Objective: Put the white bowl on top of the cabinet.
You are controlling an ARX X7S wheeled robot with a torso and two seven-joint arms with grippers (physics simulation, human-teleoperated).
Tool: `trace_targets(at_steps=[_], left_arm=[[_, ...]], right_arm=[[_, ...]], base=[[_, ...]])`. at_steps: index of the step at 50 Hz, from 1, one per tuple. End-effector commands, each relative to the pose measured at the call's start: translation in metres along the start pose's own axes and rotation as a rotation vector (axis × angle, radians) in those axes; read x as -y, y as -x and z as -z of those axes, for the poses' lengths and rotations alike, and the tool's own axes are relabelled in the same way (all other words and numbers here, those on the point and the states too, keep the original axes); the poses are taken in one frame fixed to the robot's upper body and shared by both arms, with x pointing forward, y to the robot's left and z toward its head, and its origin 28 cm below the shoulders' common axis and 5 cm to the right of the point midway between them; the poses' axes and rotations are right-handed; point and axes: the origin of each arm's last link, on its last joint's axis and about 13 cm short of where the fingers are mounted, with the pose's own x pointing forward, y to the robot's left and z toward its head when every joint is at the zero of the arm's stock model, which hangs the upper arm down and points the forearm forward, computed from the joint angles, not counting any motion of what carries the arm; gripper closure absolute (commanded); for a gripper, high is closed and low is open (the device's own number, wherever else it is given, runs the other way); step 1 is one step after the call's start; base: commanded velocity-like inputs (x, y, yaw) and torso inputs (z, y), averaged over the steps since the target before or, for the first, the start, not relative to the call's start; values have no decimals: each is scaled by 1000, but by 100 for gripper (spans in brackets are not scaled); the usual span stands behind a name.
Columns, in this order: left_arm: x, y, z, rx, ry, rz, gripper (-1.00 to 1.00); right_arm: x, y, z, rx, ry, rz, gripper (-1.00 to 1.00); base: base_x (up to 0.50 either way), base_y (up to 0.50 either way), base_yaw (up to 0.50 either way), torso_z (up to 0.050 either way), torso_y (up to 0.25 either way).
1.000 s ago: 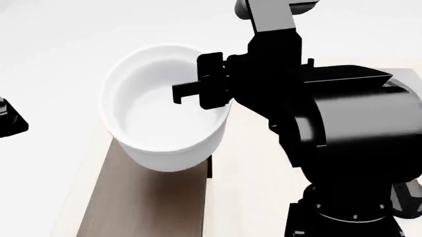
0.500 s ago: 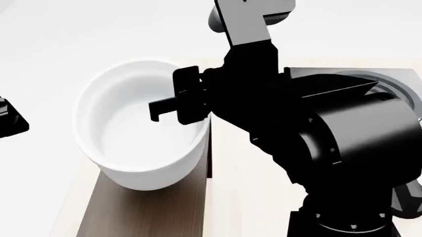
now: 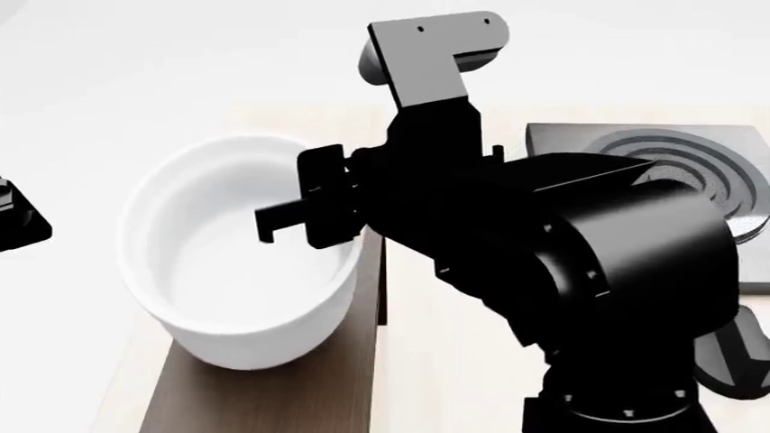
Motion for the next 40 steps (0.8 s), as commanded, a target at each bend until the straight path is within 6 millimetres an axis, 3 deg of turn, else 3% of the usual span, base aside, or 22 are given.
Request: trace_targets(at_steps=[1, 39, 40], left_arm=[[0, 0, 0, 1, 1, 0, -100], [0, 0, -1, 2, 2, -1, -100], [-1, 0, 0, 1, 3, -2, -100]], right_arm=[[0, -4, 0, 10, -14, -25, 100], [12, -28, 23, -44, -49, 7, 100], [14, -29, 22, -53, -75, 7, -100]], base=[[0, 0, 0, 10, 0], [0, 0, 0, 0, 0], [0, 0, 0, 0, 0]])
